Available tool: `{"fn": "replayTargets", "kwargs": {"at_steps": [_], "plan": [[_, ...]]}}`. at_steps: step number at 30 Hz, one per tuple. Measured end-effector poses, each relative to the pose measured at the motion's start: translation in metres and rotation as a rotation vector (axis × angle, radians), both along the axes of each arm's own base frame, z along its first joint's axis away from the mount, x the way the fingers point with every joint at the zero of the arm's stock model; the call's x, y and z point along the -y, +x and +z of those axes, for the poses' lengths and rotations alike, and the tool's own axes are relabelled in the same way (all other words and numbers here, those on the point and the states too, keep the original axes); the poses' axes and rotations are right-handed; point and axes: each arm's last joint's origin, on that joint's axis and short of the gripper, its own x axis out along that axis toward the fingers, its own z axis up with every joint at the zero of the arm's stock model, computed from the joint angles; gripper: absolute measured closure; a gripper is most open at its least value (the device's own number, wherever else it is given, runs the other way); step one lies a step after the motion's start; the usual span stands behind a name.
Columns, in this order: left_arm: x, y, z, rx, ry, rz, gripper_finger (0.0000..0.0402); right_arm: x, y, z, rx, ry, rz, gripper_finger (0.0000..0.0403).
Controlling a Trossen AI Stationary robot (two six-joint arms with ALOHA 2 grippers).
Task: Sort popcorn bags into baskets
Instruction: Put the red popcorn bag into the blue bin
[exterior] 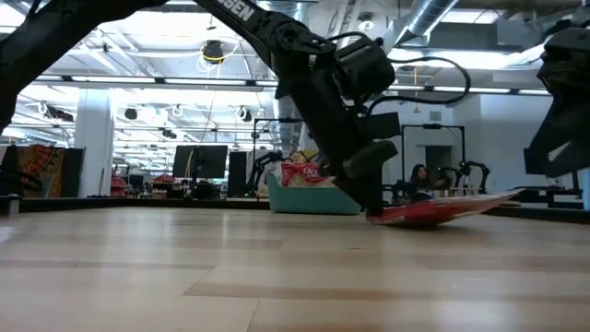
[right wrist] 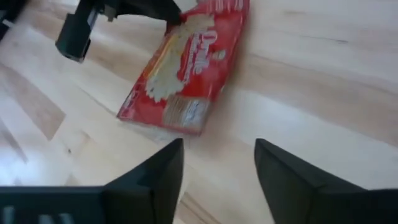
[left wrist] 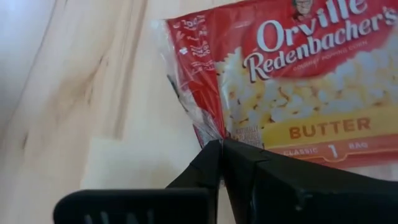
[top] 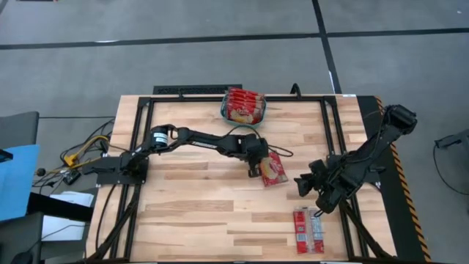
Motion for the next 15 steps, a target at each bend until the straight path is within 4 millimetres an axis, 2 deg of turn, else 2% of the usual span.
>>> {"fn": "replayTargets", "kwargs": {"at_steps": [4,7,11,15], "plan": [[0.015,-0.001,0.0,-0.014,-0.037,0.019,0.0394,0.001,-0.001,-0.003,0.004,0.003,0.001,0.0153],[0.027,0.0,0.011,0.033,-0.045,-0.01,0.0372,0.001,-0.001,-0.003,0.007,0.002,0.0,0.0149],[0.033,0.0,0.029,0.091,-0.052,-0.027,0.0323,0.0,0.0,-0.003,0.016,0.009,0.003,0.0152],[0.027,-0.002,0.045,0.129,-0.05,-0.015,0.0264,-0.001,0.0,-0.003,0.018,0.015,0.004,0.0158]]}}
